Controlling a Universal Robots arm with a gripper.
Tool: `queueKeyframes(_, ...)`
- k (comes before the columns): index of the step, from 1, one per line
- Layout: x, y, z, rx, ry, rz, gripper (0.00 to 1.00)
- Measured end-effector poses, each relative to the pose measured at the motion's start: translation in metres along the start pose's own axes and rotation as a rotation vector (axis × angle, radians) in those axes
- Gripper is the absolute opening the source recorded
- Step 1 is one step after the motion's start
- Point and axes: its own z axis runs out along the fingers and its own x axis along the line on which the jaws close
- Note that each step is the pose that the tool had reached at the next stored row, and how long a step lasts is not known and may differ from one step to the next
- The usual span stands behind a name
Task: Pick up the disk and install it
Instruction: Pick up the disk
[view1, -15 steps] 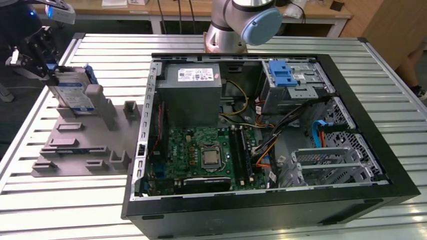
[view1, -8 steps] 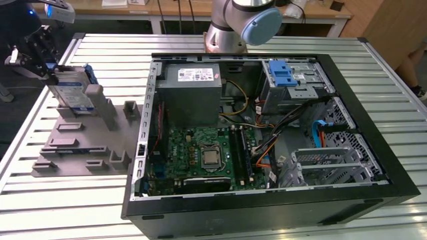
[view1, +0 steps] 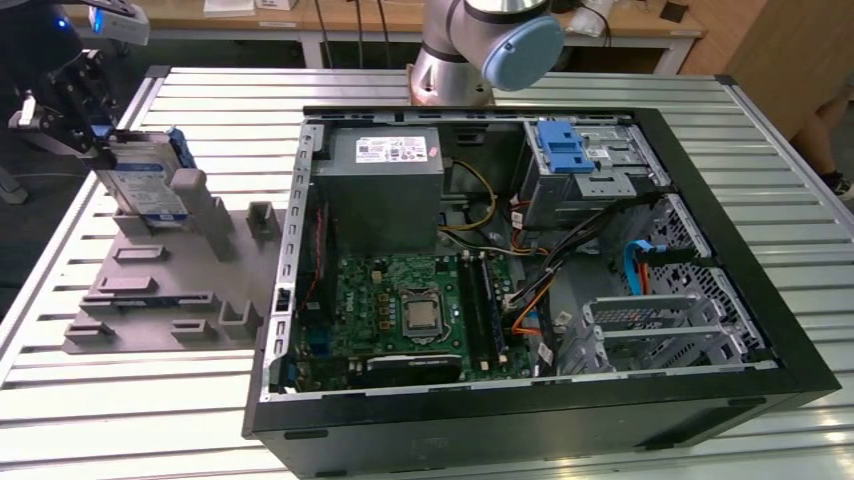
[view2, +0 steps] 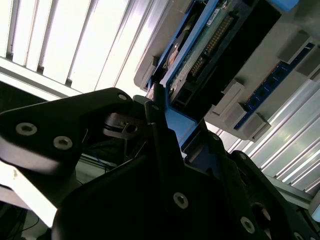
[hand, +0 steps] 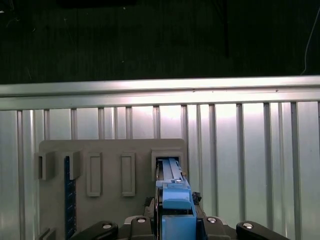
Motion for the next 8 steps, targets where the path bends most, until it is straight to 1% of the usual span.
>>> queueKeyframes(8,0.0000,0.0000,-0.0035,-0.0001,0.0000,0.000,0.36)
